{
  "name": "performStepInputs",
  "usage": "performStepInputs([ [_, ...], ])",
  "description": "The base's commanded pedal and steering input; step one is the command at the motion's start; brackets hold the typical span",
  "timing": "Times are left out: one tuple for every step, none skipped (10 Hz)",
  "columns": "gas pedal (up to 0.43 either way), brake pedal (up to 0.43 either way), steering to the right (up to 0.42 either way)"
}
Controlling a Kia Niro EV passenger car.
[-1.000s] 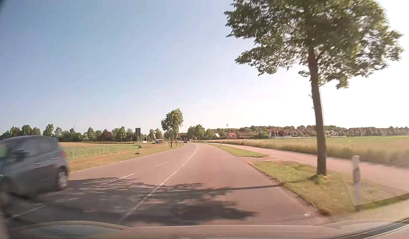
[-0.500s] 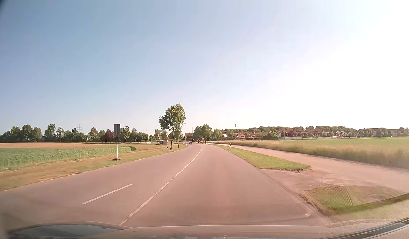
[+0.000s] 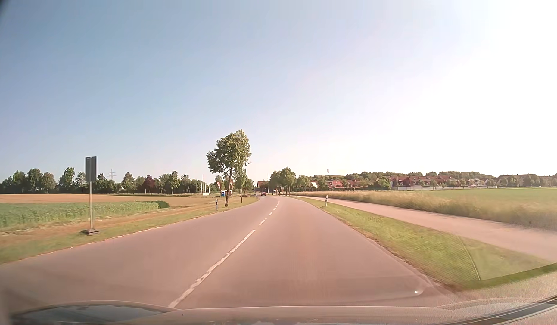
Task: Follow the waypoints while adhering to traffic rules and regulations
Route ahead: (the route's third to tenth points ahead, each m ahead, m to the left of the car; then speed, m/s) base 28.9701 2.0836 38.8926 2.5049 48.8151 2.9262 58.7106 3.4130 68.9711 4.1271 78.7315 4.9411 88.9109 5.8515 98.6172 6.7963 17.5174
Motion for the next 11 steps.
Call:
performStepInputs([
  [0.177, 0.012, -0.007],
  [0.177, 0.012, -0.007],
  [0.177, 0.012, -0.007],
  [0.177, 0.012, -0.007],
  [0.177, 0.012, -0.007],
  [0.177, 0.012, -0.007],
  [0.177, 0.012, -0.007],
  [0.177, 0.012, -0.006],
  [0.169, 0.012, -0.006],
  [0.15, 0.012, -0.005],
  [0.118, 0.012, -0.005],
])
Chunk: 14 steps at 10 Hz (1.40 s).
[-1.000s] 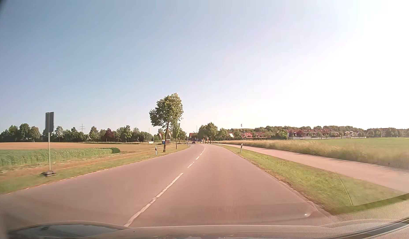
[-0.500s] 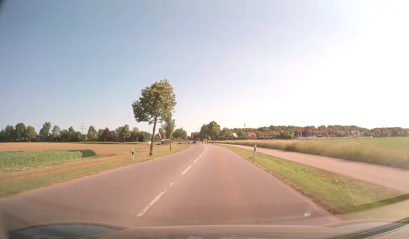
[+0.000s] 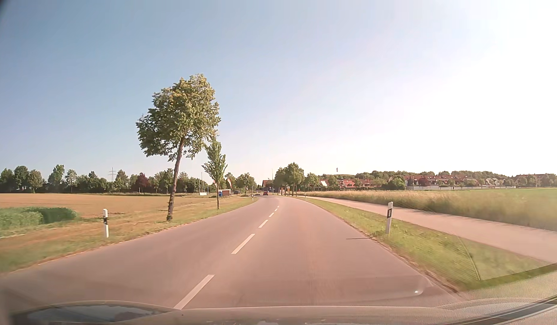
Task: Follow the waypoints while adhering to traffic rules and regulations
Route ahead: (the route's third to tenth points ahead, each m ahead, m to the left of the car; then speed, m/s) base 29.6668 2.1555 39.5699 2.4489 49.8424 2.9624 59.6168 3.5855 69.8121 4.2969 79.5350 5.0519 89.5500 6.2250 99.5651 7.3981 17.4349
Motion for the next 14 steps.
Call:
performStepInputs([
  [0.098, 0.012, -0.005],
  [0.079, 0.012, -0.004],
  [0.067, 0.012, -0.003],
  [0.067, 0.012, -0.003],
  [0.067, 0.012, -0.002],
  [0.067, 0.012, -0.002],
  [0.067, 0.012, -0.002],
  [0.079, 0.012, -0.002],
  [0.079, 0.012, -0.002],
  [0.098, 0.012, -0.002],
  [0.11, 0.012, -0.002],
  [0.11, 0.012, -0.002],
  [0.11, 0.012, -0.003],
  [0.118, 0.012, -0.003],
])
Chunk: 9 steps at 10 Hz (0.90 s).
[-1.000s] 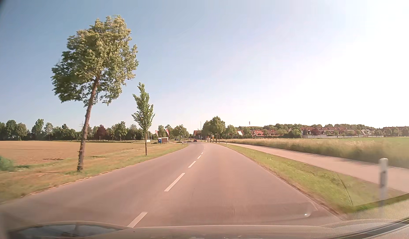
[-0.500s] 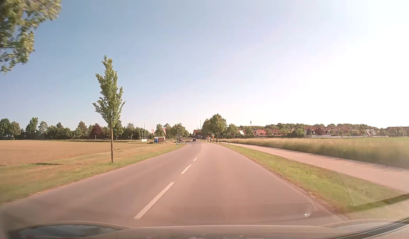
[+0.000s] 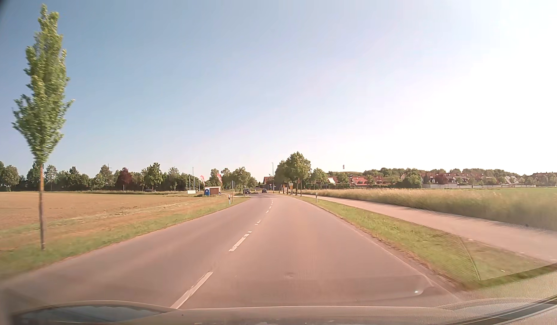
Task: Follow the waypoints while adhering to traffic rules and regulations
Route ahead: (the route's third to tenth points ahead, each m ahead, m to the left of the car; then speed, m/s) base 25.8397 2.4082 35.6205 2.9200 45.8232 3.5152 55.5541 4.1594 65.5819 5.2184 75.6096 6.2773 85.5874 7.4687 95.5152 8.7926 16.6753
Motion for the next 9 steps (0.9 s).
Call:
performStepInputs([
  [0.118, 0.012, -0.003],
  [0.118, 0.012, -0.003],
  [0.118, 0.012, -0.003],
  [0.118, 0.012, -0.003],
  [0.118, 0.012, -0.003],
  [0.118, 0.012, -0.003],
  [0.118, 0.012, -0.004],
  [0.13, 0.012, -0.006],
  [0.13, 0.012, -0.011],
])
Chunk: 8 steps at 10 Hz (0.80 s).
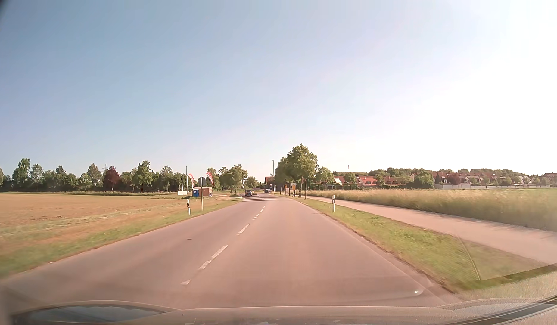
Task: Follow the waypoints while adhering to traffic rules and regulations
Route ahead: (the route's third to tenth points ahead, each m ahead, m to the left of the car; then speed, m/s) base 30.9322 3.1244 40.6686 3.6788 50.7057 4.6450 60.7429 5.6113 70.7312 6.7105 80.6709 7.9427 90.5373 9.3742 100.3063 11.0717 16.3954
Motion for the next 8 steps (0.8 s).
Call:
performStepInputs([
  [0.13, 0.012, -0.013],
  [0.13, 0.006, -0.013],
  [0.13, 0.012, -0.013],
  [0.13, 0.012, -0.012],
  [0.13, 0.012, -0.012],
  [0.13, 0.012, -0.012],
  [0.13, 0.012, -0.012],
  [0.13, 0.012, -0.012],
])
